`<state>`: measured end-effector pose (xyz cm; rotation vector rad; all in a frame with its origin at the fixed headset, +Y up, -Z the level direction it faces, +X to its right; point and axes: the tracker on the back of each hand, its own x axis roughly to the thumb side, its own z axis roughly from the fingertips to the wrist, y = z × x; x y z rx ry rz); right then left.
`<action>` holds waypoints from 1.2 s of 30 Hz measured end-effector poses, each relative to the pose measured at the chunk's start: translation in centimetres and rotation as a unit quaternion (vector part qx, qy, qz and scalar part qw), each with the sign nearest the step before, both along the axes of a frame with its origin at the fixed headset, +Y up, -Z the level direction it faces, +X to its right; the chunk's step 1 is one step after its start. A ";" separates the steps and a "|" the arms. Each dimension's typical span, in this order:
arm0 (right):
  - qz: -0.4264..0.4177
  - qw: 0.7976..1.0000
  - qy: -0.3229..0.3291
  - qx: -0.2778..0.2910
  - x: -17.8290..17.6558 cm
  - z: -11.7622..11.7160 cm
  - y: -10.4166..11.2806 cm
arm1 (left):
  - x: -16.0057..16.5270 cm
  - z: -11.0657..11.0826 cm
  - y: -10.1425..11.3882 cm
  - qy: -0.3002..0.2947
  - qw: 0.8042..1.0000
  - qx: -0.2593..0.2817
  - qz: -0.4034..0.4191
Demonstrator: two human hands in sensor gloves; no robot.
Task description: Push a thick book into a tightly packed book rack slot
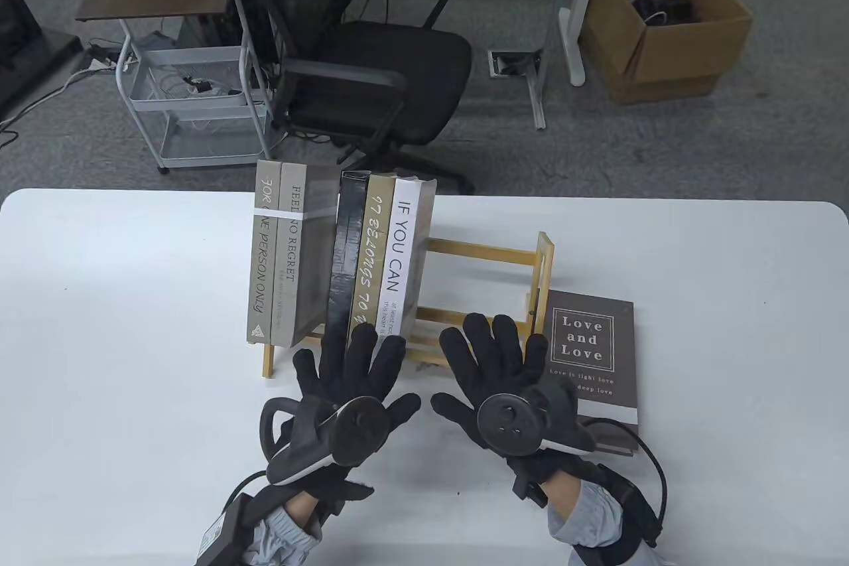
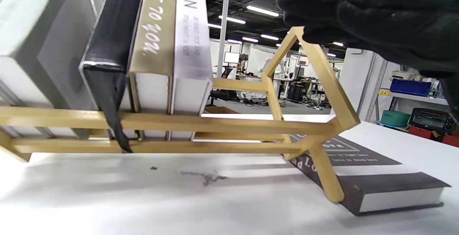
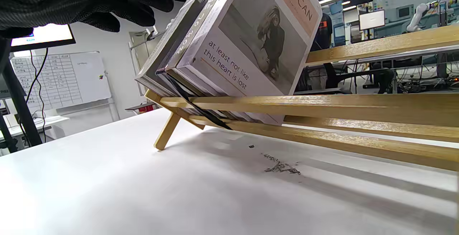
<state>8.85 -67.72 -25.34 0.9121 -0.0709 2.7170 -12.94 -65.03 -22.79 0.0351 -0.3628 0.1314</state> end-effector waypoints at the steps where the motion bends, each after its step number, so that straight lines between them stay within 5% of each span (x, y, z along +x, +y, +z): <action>1: -0.001 1.000 0.000 0.000 0.0 0.0 0.0 | 0.0 0.0 0.0 0.001 1.000 0.001 0.000; 11: -0.008 1.000 0.000 0.008 0.1 0.3 0.4 | -0.2 0.0 0.1 0.006 1.000 0.004 0.002; 16: -0.054 0.998 -0.010 0.012 1.6 0.9 2.4 | -0.4 0.1 0.2 0.006 1.000 0.006 0.006; 22: -0.179 0.981 -0.080 0.015 7.9 1.2 5.9 | -0.8 0.0 0.4 0.006 1.000 0.005 0.017; 25: -0.182 0.966 -0.184 0.024 11.9 0.1 6.0 | -0.9 0.0 0.5 0.008 1.000 0.005 0.020; 30: -0.106 0.926 -0.361 -0.017 17.9 -2.9 2.4 | -1.0 0.0 0.5 0.007 1.000 0.004 0.025; 36: -0.080 0.871 -0.428 -0.226 22.3 -5.7 -5.3 | -1.0 -0.1 0.5 0.007 1.000 0.001 0.023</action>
